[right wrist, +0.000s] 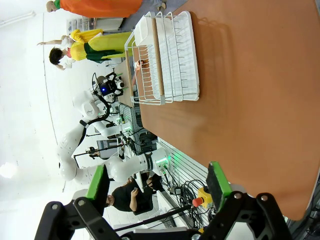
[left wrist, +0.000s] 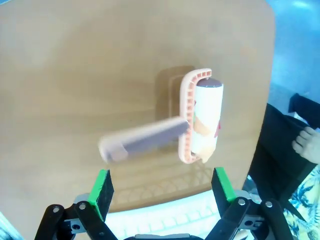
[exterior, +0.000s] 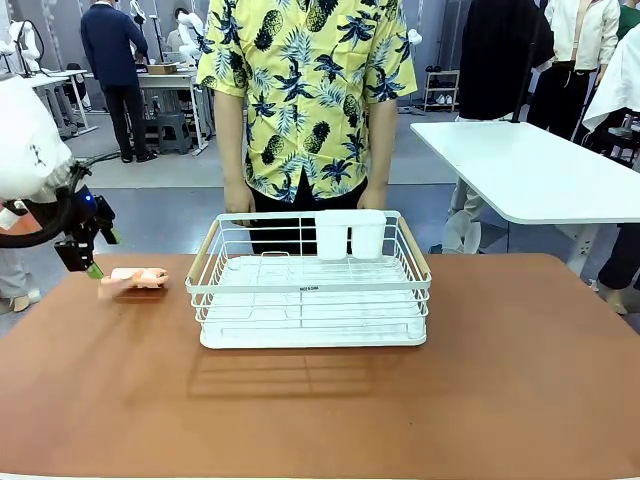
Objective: Clean the table.
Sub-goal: Place the Lint Roller down when the Dish drying rack is positioned in the middle of the table.
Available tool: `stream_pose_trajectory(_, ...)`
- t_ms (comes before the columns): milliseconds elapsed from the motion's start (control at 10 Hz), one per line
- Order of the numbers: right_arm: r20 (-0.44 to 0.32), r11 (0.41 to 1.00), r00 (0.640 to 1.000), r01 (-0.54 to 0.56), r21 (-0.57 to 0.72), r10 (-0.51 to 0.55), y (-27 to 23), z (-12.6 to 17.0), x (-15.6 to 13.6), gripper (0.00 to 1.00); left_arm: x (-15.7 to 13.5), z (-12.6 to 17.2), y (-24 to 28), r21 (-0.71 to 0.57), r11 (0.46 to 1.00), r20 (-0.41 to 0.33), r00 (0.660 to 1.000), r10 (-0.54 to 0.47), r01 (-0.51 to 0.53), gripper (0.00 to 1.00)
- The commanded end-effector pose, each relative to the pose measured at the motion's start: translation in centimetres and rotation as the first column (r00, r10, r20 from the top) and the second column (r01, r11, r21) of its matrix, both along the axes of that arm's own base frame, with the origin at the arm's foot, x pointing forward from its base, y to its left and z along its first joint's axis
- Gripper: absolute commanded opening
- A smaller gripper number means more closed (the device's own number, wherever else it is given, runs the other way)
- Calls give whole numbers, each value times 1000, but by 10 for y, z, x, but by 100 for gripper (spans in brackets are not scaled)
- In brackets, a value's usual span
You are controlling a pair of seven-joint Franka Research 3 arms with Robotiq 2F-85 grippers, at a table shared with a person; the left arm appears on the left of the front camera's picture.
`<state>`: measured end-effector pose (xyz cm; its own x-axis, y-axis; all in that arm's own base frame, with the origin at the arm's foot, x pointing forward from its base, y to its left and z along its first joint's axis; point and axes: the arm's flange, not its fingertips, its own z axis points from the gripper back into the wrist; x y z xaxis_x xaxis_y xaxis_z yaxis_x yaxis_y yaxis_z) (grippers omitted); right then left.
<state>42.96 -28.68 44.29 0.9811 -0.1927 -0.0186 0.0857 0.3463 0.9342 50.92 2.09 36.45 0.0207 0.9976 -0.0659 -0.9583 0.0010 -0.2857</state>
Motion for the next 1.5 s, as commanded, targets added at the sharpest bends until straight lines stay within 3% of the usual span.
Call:
stream_pose_trajectory(0, 3, 1000, 1000, -2, -2, 2, 1, 3, -1, 100, -3, 33, -10, 3, 1000, -52, 998, 28, -27, 100)
stream_pose_trajectory(300, 3, 1000, 1000, -2, -2, 2, 1, 3, -1, 100, -3, 46, -16, 6, 999, -99, 994, 43, -43, 100)
stream_pose_trajectory(400, 3, 1000, 1000, -2, -2, 2, 1, 3, -1, 100, -5, 35, -11, -13, 1000, -50, 999, 18, -19, 100)
stream_pose_trajectory(1400, 3, 1000, 1000, -2, -2, 2, 1, 3, -1, 100, -5, 35, -11, -13, 1000, -50, 999, 18, -19, 100)
